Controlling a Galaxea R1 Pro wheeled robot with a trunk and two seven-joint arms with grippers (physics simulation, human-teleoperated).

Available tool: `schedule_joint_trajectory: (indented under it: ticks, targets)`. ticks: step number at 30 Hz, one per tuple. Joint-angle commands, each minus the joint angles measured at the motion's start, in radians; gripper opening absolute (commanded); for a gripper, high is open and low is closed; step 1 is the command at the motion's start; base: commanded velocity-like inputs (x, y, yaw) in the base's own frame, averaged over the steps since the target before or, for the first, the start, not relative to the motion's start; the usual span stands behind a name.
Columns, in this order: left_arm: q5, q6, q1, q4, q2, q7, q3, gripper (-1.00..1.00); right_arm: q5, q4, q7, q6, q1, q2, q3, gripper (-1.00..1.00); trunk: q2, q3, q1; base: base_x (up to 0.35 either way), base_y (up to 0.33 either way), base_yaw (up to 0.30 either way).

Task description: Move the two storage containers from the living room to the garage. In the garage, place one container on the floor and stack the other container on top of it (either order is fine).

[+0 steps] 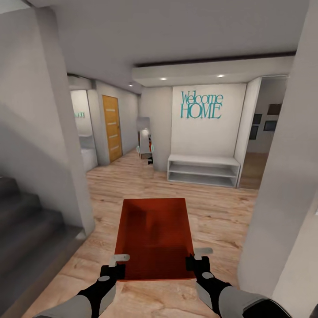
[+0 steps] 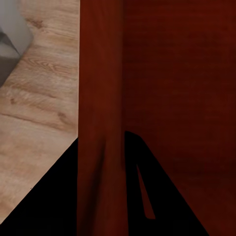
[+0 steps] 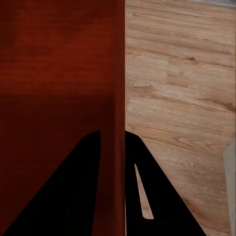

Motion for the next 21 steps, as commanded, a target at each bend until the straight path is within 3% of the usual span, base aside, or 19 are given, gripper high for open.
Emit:
schedule_joint_trajectory:
  ticks: [1,21]
  targets:
    - [0.007,-0.002,-0.001,0.0,0.0,0.007,0.0,-1.0,0.009,-0.001,-0.001,0.0,-0.002,0.007,-0.057,-1.0,-0.002,-0.002,0.001,0.321,0.0,0.0]
    - [0.007,-0.002,-0.001,0.0,-0.001,0.007,0.0,-1.0,0.009,-0.001,-0.001,0.0,-0.001,0.007,-0.057,-1.0,-0.002,-0.002,0.001,0.321,0.0,0.0]
